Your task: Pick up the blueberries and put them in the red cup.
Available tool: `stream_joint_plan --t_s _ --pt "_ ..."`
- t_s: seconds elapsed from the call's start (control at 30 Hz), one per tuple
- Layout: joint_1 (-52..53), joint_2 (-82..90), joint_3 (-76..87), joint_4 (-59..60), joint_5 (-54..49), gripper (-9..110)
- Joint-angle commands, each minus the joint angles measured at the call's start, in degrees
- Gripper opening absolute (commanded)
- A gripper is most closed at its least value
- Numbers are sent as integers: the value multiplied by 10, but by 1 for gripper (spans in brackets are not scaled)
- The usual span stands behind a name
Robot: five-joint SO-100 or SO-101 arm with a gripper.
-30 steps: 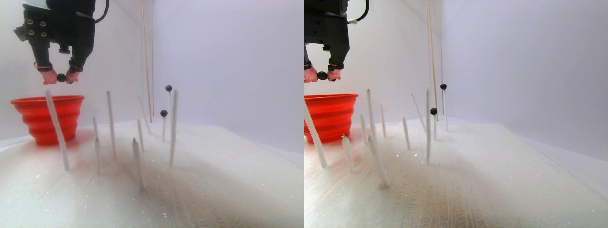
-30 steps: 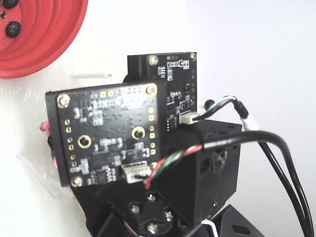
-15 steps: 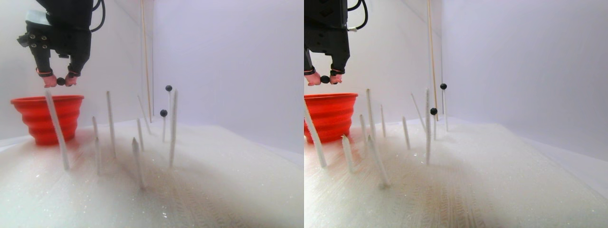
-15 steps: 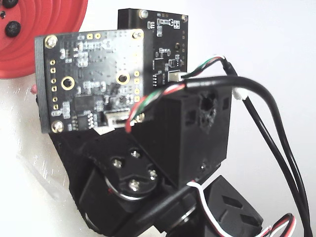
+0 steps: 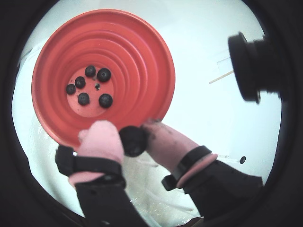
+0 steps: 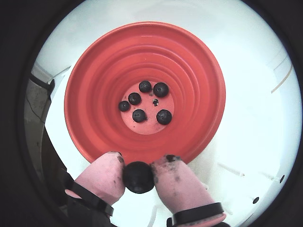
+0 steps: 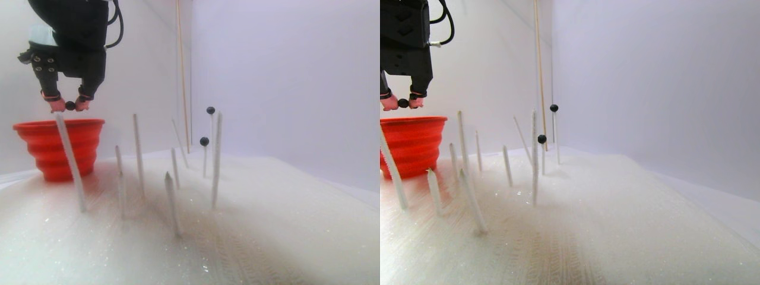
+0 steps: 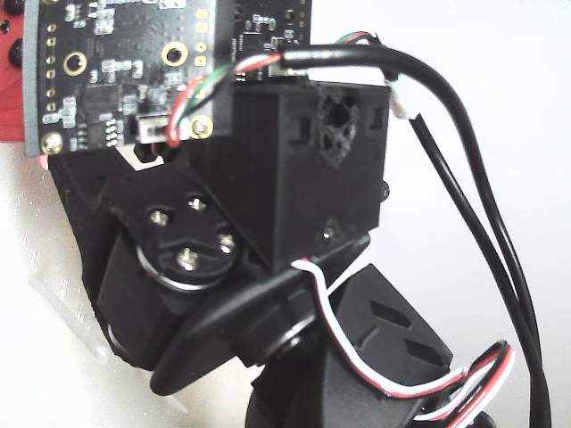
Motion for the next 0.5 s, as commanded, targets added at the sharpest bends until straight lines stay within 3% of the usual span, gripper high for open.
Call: stream_joint_plan --t_s 0.0,0.47 --pt "-18 1 -66 -15 2 10" --pt "-29 -59 -127 -43 14 13"
